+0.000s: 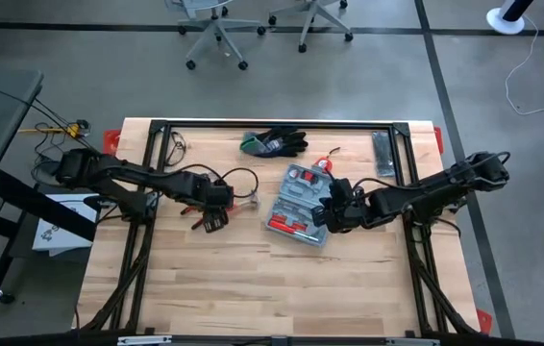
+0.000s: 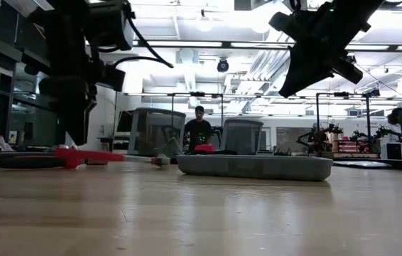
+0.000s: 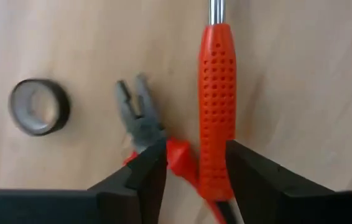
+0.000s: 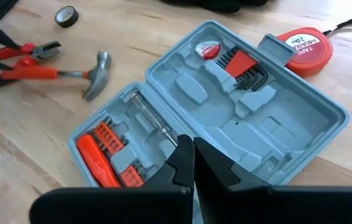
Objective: Prefit tool cases
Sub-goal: Remove the hammer from the gray tool case
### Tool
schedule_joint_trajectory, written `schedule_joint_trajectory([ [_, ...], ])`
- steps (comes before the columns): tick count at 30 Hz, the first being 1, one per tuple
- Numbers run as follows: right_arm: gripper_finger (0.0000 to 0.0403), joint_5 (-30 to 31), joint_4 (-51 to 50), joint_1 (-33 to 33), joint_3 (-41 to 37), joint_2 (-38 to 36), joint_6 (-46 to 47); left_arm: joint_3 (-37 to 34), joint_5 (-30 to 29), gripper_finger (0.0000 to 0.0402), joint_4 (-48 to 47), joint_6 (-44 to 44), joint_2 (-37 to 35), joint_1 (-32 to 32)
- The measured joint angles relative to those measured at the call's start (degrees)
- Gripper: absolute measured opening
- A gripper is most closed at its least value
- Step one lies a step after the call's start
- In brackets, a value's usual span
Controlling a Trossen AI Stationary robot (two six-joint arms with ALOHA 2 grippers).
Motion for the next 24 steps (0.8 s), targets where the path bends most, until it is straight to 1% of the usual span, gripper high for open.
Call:
schedule_joint_trajectory([
  [7,0.0,-0.2,0.0,-0.2,0.0,0.0,-0.4,-0.7,-0.2,0.0158,3.1,-0.7,0.0,-0.5],
  [11,0.0,-0.2,-0.2,-0.2,0.0,0.0,-0.4,-0.7,-1.7,0.0158,9.5,0.3,0.0,-0.3],
  [13,0.0,-0.2,-0.1,-0.3,0.0,0.3,-0.4,-0.7,0.1,0.0156,15.3,2.7,0.2,0.2],
  [15,0.0,-0.6,-0.2,-0.5,0.0,0.7,-0.4,-0.6,5.2,0.0148,21.3,5.3,1.2,1.3],
  [16,0.0,-0.9,0.1,-0.7,0.0,1.1,-0.4,-0.6,8.0,0.0139,23.7,5.9,2.1,1.8],
  [18,0.0,-1.7,0.4,-0.9,0.0,2.0,-0.4,-0.6,11.6,0.0111,26.6,6.0,4.8,3.0],
  [22,0.0,-3.3,2.4,-1.0,0.0,4.2,-0.4,-0.6,16.9,0.0022,28.8,7.0,11.7,5.5],
  [23,0.0,-4.0,3.1,-1.0,0.0,4.8,-0.4,-0.6,17.2,0.0012,29.0,6.9,13.3,6.0],
  [24,0.0,-4.6,4.0,-1.0,0.0,5.4,-0.4,-0.6,17.2,0.0011,29.5,6.4,14.8,6.4],
])
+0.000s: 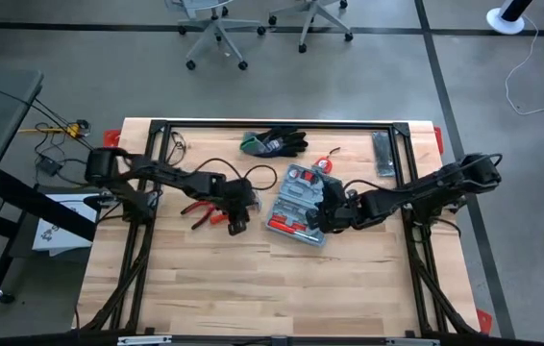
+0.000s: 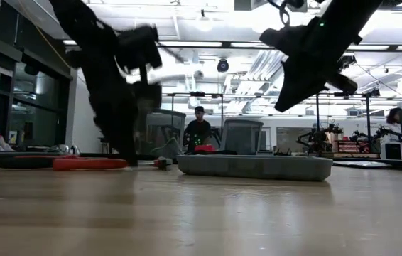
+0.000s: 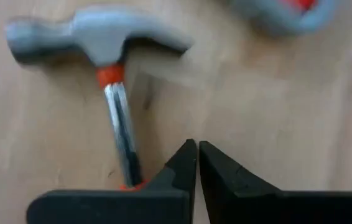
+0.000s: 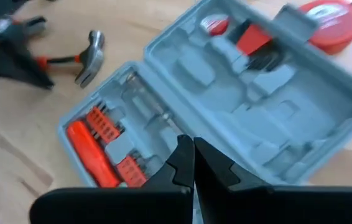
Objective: Prefit tool cases
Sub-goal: Remove the hammer from the gray tool case, then remove the transparent screwdriver from the gray tool case
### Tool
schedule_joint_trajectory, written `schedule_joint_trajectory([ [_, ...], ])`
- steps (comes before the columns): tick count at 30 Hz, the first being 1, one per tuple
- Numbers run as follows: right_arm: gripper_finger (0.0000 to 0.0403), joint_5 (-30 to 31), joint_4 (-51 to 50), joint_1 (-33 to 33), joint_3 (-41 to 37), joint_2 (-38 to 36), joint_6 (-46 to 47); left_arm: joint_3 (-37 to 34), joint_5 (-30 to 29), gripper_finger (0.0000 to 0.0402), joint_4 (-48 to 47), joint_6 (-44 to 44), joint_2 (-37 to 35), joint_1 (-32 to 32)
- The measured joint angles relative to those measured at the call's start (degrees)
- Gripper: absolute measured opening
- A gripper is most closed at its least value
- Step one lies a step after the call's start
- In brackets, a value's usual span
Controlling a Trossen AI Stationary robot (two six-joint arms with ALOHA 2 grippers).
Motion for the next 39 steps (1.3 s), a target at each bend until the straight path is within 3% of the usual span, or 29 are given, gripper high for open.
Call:
schedule_joint_trajectory([
  [8,0.0,-3.6,5.2,0.2,0.0,3.8,0.1,0.3,-0.9,0.0003,-0.5,0.0,2.0,3.1],
  [18,0.0,-3.2,5.2,0.3,0.0,3.5,0.5,0.3,-5.9,0.0,-5.0,2.4,1.2,8.5],
  [26,0.0,-3.2,5.0,0.5,0.0,3.5,0.5,-0.4,-4.5,0.0001,-6.8,3.1,-3.8,10.7],
  [34,0.0,-2.1,5.4,0.3,0.0,3.5,-1.0,1.7,-0.6,0.0001,-0.6,7.7,-10.4,5.2],
  [39,0.0,-2.1,5.9,-0.4,0.0,3.5,-2.0,3.8,-4.8,0.0,8.7,15.1,-9.1,-0.4],
])
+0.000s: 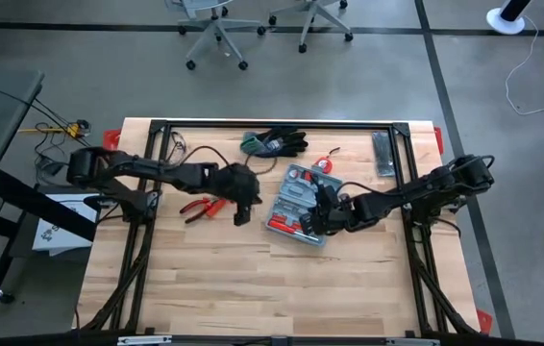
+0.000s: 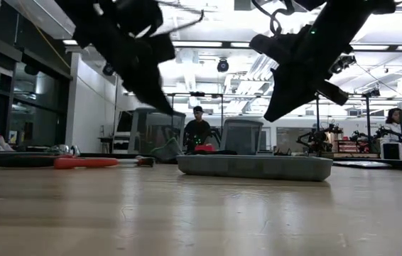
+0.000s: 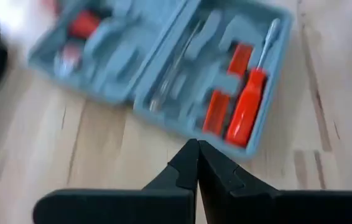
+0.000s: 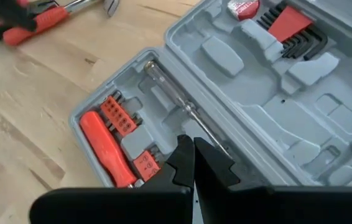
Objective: Prefit tool cases
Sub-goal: Remove the transparent screwdriver from the gray tool case
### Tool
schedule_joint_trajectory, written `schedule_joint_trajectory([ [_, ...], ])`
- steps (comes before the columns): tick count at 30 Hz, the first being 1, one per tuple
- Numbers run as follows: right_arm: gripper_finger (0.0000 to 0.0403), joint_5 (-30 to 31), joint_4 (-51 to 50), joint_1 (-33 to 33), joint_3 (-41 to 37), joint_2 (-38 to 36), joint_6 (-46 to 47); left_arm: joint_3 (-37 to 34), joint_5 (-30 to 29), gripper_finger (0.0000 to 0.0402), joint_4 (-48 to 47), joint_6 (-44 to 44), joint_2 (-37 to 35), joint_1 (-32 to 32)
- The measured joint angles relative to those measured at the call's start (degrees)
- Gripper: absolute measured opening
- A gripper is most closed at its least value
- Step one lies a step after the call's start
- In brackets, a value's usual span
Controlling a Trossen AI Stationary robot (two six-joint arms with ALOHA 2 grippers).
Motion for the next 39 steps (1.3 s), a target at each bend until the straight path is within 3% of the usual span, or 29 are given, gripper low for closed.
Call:
schedule_joint_trajectory([
  [6,0.0,0.0,1.1,-0.2,0.0,0.0,0.1,4.7,-8.1,0.0011,4.6,12.5,5.9,-5.1],
  [9,0.0,0.0,1.0,-0.2,0.0,0.0,0.3,7.9,-9.2,0.003,4.4,17.4,10.0,-6.2],
  [20,0.0,5.5,-1.0,-0.2,0.0,-7.8,-2.5,19.6,-7.9,0.0141,1.0,19.9,21.8,-6.0],
  [24,0.0,6.8,-5.2,-0.2,0.0,-11.0,-2.3,21.3,-10.1,0.0171,0.9,21.8,24.4,-5.3],
  [35,0.0,8.0,-8.0,-0.2,0.0,-12.5,-2.1,21.4,-10.0,0.0187,1.9,25.9,28.3,-3.8],
  [39,0.0,8.1,-7.9,-0.2,0.0,-12.5,-2.1,21.4,-12.8,0.0187,3.5,26.0,28.7,-3.8],
])
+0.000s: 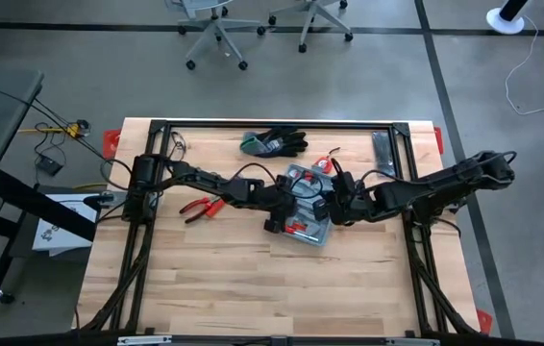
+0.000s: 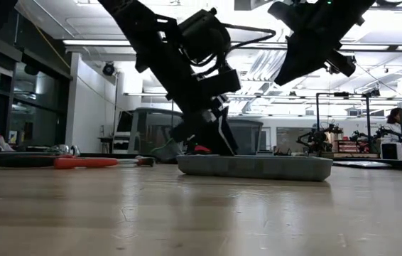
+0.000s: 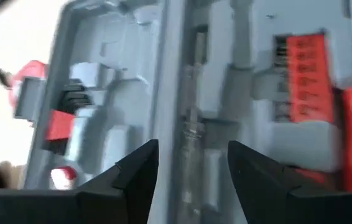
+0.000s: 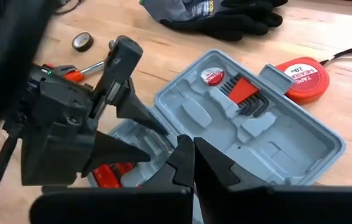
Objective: Prefit tool cases
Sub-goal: Remove the transparent screwdriver from the gray tool case
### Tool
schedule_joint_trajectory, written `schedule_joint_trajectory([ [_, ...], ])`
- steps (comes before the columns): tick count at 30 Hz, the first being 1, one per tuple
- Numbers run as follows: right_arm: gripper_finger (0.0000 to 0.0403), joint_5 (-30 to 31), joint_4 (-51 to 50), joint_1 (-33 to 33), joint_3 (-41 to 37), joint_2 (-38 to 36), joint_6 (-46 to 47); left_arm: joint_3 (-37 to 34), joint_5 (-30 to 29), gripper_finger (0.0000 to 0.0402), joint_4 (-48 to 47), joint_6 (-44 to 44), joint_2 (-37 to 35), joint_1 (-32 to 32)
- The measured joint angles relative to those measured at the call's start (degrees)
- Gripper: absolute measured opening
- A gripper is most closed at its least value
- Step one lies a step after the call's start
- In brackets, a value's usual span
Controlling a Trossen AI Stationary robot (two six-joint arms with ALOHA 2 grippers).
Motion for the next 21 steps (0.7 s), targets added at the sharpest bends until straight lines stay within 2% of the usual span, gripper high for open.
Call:
schedule_joint_trajectory([
  [5,0.0,0.0,0.0,0.0,0.0,0.0,0.2,0.0,1.4,0.0187,3.1,0.0,0.0,0.1],
  [11,0.0,0.0,0.0,0.0,0.0,0.0,0.2,0.0,2.0,0.0187,-0.4,0.0,0.8,0.3],
  [21,0.0,0.0,0.2,0.0,0.0,0.0,1.3,0.1,-1.1,0.0187,2.5,-1.9,2.5,0.4],
])
